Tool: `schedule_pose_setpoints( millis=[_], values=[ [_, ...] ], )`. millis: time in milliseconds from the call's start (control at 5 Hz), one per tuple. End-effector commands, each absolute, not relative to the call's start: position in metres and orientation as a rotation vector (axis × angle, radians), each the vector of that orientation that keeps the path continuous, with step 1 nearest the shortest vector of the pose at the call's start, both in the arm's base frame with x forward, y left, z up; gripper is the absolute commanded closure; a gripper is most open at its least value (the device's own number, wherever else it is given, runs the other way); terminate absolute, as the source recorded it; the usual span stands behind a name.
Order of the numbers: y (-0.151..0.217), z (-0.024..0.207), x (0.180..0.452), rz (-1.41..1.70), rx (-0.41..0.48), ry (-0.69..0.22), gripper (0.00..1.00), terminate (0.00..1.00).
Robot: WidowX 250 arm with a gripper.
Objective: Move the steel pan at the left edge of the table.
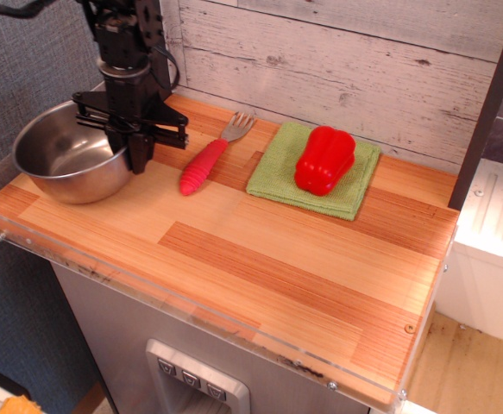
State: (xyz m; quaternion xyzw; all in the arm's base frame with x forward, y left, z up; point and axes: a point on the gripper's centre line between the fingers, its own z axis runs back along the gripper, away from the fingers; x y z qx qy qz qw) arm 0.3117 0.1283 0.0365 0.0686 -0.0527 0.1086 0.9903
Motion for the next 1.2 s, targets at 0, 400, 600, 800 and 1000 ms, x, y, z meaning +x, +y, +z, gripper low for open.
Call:
schedule_pose_setpoints(
  millis=[0, 400, 600, 800, 1000],
  values=[
    [0.116, 0.044, 0.319, 0.18, 0.14, -0.159, 1.0, 0.0],
    [0.117, 0.039, 0.322, 0.176, 0.117, -0.158, 1.0, 0.0],
    [0.119, 0.051, 0.318, 0.199, 0.11, -0.194, 0.0, 0.0],
    [0.122, 0.069, 0.316, 0.19, 0.101, -0.24, 0.0, 0.0],
    [0.124, 0.091, 0.313, 0.166, 0.082, -0.277, 0.0, 0.0]
  ],
)
